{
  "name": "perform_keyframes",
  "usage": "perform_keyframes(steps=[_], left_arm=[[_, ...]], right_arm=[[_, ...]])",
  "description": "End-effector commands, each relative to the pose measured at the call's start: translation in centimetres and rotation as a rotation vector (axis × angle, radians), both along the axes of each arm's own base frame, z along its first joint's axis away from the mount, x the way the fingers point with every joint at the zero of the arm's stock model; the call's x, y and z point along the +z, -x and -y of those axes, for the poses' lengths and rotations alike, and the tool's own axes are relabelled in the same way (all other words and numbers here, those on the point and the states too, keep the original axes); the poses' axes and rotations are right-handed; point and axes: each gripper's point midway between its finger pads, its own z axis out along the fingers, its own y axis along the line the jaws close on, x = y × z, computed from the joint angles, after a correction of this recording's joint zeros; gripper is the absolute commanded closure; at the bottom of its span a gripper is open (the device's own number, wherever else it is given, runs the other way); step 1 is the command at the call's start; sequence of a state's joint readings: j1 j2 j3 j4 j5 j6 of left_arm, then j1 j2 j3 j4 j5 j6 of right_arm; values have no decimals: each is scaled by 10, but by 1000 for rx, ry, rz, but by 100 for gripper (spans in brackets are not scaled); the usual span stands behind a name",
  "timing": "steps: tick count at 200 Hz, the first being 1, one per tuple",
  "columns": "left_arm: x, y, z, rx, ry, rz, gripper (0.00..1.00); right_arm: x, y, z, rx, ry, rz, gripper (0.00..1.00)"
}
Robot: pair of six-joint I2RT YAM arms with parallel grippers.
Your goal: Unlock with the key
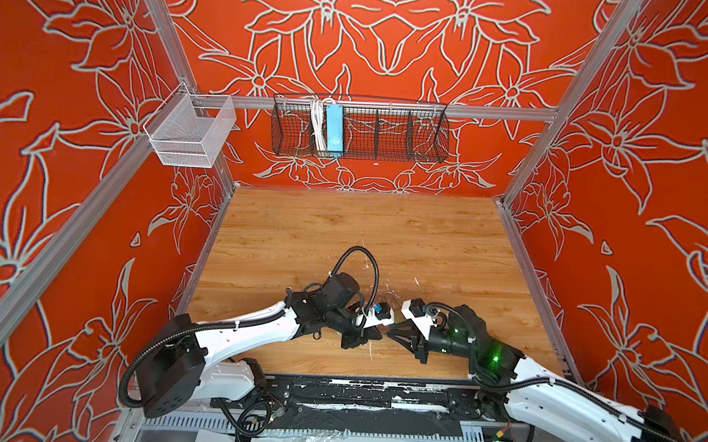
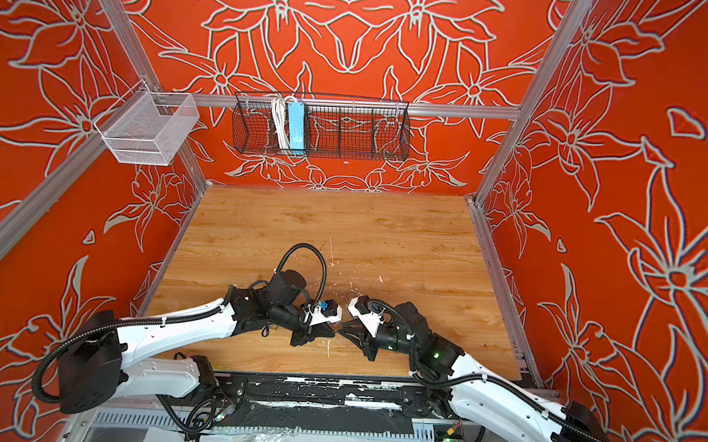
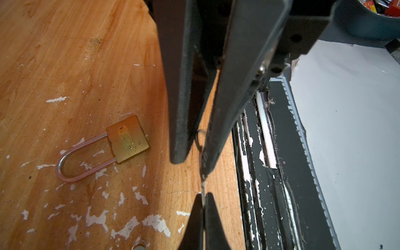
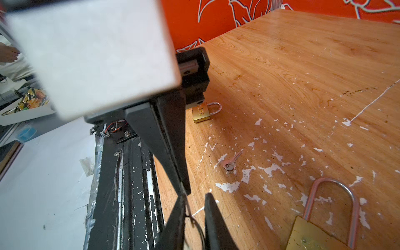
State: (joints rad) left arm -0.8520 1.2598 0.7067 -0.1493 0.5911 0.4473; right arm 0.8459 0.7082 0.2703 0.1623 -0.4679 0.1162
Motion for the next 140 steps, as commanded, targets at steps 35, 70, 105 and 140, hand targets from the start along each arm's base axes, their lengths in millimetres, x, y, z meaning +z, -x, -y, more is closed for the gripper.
perform_keyframes(steps=[35,70,105,140], left_arm=[[7,4,0,-20,17,22,100],[8,4,0,-15,25,28,100],[7,0,-1,6,18,36,100],[8,-10,-5,68,19,77,100]], right_arm=[[10,-6,0,-19,4,15,86],[7,-6,-1,-14,13,7,91],[7,-6,-1,-13,15,4,100],[6,-4,0,-8,11,7,100]])
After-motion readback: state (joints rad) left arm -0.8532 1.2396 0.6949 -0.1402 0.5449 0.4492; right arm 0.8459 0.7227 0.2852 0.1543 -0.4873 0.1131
